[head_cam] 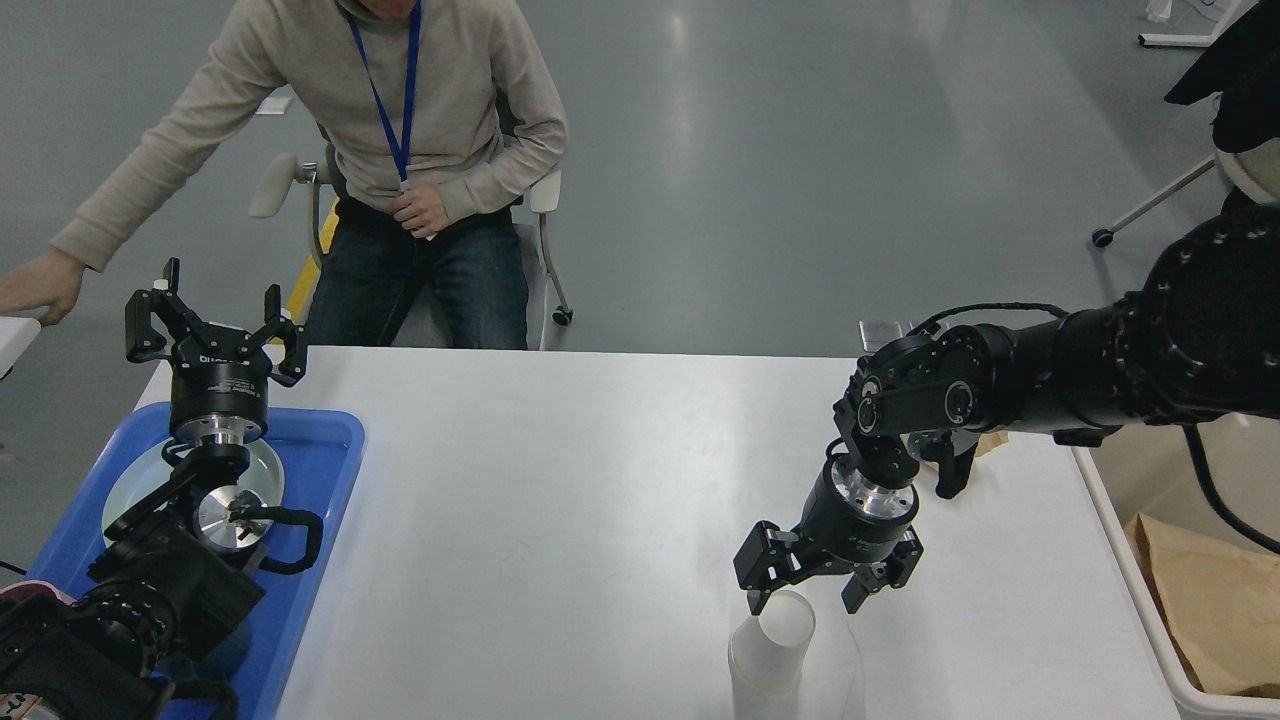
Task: Tidy desktop
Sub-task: 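Move the right gripper down onto the white paper cup and grasp it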
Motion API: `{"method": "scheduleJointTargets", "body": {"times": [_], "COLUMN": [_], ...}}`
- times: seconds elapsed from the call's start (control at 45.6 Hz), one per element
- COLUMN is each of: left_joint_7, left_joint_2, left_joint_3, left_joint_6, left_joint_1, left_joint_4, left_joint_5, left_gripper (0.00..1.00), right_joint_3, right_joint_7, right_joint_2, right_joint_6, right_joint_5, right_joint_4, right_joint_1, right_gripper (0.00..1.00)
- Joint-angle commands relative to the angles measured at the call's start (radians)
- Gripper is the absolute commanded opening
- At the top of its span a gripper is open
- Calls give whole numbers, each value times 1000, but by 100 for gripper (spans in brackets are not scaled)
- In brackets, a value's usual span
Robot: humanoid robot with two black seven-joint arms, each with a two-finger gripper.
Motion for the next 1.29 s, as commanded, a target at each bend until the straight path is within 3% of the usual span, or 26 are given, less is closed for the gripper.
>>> {"method": "scheduleJointTargets", "body": {"times": [0.0, 0.482, 0.57, 0.68, 0.789, 0.877, 1.052, 1.096, 1.272], "left_joint_7": [0, 0, 2, 0, 0, 0, 2, 0, 0], "left_joint_2": [0, 0, 0, 0, 0, 0, 0, 0, 0], "left_joint_3": [0, 0, 0, 0, 0, 0, 0, 0, 0], "left_joint_6": [-2, 0, 0, 0, 0, -2, -2, -2, 0], "left_joint_1": [0, 0, 0, 0, 0, 0, 0, 0, 0], "left_joint_4": [0, 0, 0, 0, 0, 0, 0, 0, 0], "left_joint_5": [0, 0, 0, 0, 0, 0, 0, 0, 0], "left_gripper": [96, 96, 96, 96, 96, 96, 96, 96, 96], "right_joint_3": [9, 7, 6, 7, 9, 9, 9, 9, 9], "right_joint_7": [1, -2, -6, -60, -66, -66, -69, -71, -71], "right_joint_2": [-1, 3, 5, 23, 23, 23, 18, 18, 14], "right_joint_6": [1, -40, -49, -52, -83, -97, -85, -85, -83], "right_joint_5": [0, -2, -3, -9, -3, -3, -2, -2, 0], "right_joint_4": [-2, -72, -72, -69, -71, -71, -65, -65, -57], "right_joint_1": [-10, -98, -98, -101, -116, -118, -112, -112, -89], "right_gripper": [100, 99, 84, 59, 55, 43, 4, 0, 0]}}
